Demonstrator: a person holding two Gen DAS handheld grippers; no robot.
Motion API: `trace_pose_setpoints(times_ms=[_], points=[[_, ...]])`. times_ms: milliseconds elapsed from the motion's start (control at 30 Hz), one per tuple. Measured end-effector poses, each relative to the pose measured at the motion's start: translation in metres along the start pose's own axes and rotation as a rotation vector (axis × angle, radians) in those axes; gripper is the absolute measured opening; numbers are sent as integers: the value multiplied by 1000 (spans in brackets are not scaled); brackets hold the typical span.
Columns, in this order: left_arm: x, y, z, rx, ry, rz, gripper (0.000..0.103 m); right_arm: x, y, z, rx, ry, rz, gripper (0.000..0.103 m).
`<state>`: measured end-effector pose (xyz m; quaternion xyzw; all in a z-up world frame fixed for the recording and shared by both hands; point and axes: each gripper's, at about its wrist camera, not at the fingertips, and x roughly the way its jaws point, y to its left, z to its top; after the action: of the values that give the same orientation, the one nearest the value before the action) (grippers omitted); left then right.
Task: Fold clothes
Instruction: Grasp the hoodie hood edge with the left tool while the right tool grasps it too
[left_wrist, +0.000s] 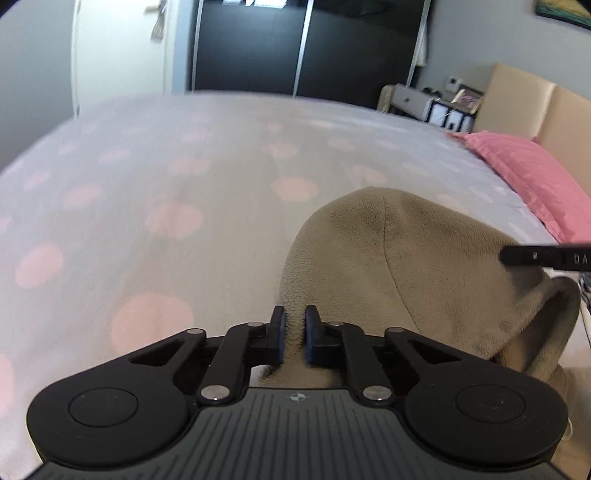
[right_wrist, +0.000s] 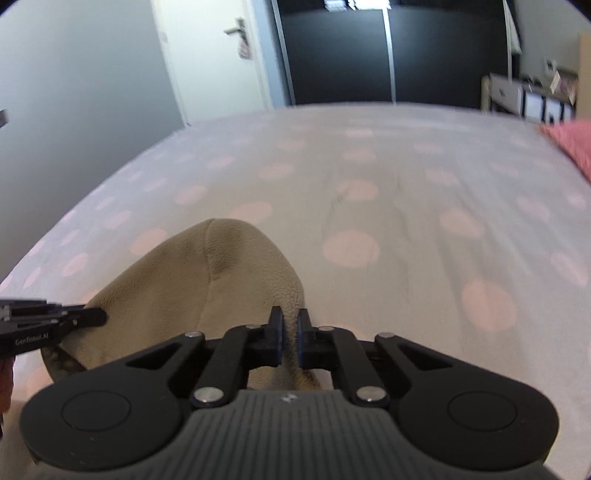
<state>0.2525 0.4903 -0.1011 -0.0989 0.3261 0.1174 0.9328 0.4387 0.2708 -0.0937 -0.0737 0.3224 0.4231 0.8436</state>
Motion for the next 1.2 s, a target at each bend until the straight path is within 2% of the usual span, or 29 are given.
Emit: trace_pose_setpoints(times_ms=[133,267,467,533,700,767,833,900,1033,1200], points=[[-51,-9,-11,55,-70,-37,7,-48,5,-12,-102,-77,43,8],[-90,-19,-31,86,-81,-69,7,-88,10,-33,-179,-102,59,8],[-125,-33,-66,156,-14,-89,7,-135,23,-78,-283,-97,85,8],[-129,-36,-79,174,23,-86,7,-140,30,-95,-334,-70,78,8],[-135,-42,-89,182,67,-51,7,-140,35,-119,-335,-25,60,8],[-141,-50,-86,232,64,-13,14,-139,37,-121,-345,-21,52,8],[-152,-65,-81,338,29,20,37,-137,38,-120,-349,-20,48,9],[-162,-81,-74,431,-17,37,53,-136,37,-117,-347,-21,49,9],[-170,-108,-50,540,-65,36,60,-134,38,-116,-345,-16,49,9],[-163,-142,-24,654,-72,-7,61,-140,39,-122,-341,-15,54,9]])
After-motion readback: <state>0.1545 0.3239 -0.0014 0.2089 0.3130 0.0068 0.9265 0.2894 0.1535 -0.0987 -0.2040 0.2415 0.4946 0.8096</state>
